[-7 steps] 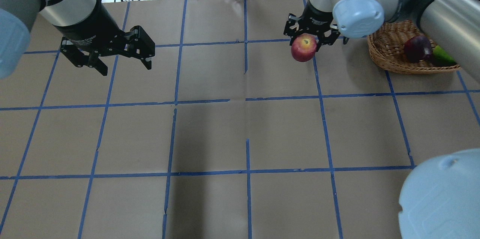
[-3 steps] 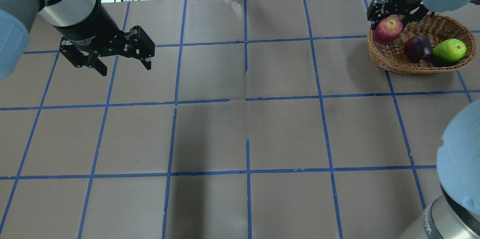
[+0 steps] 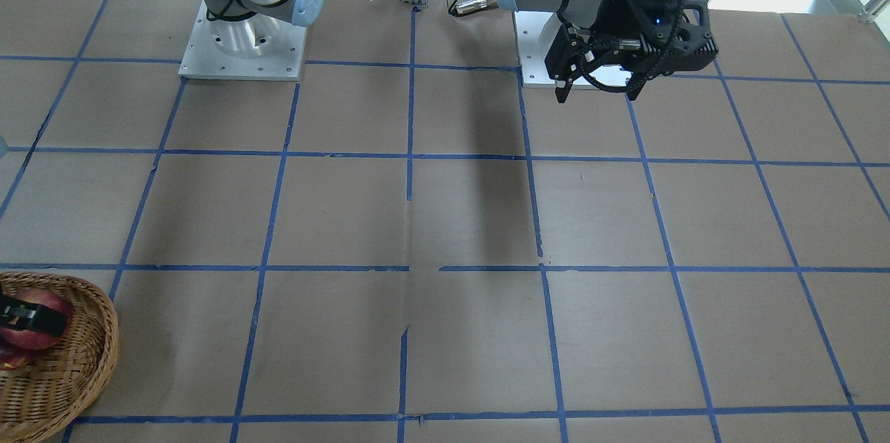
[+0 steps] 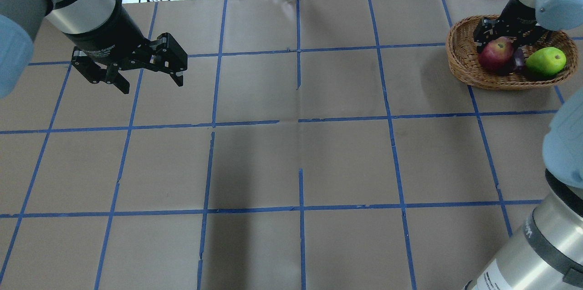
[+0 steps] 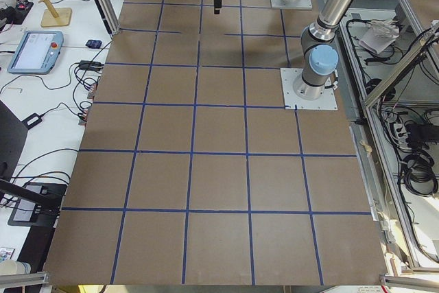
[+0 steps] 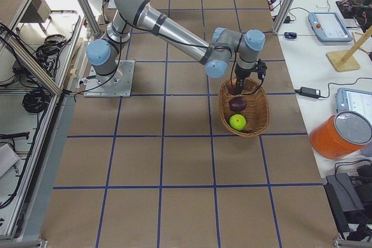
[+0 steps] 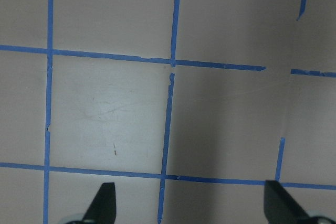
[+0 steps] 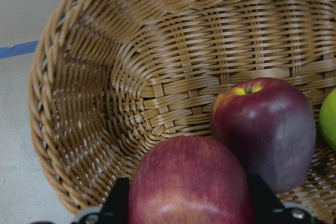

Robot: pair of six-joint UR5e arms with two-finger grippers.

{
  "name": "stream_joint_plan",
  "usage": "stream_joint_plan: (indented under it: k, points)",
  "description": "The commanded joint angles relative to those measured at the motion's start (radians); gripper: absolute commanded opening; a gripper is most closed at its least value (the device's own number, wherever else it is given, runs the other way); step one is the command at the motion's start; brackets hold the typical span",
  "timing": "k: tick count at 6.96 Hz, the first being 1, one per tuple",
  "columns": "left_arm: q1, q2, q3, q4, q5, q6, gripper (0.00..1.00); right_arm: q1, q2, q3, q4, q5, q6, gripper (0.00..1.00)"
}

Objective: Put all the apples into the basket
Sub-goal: 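Open the right gripper and lift it out of the basket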

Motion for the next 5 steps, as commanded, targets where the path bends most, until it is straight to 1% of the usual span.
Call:
stream_joint_plan:
  k: [1, 2, 3, 4, 5]
  points:
    - [-0.001, 0.000, 0.001, 0.002, 0.000, 0.000, 1.00, 0.000, 0.009, 0.000, 0.005, 0.011, -0.003, 0.00]
    - [-0.001, 0.000, 0.001, 0.002, 0.000, 0.000, 1.00, 0.002, 0.017, -0.003, 0.003, 0.028, -0.013, 0.02]
    - [-0.001, 0.000, 0.001, 0.002, 0.000, 0.000, 1.00, 0.003, 0.020, -0.004, 0.003, 0.031, -0.015, 0.19]
    - [0.000, 0.000, 0.001, 0.003, 0.000, 0.000, 1.00, 0.002, 0.035, -0.006, -0.009, 0.063, -0.014, 0.62]
    - [0.000, 0.000, 0.001, 0.003, 0.000, 0.000, 1.00, 0.002, 0.037, -0.006, -0.008, 0.068, -0.009, 0.83]
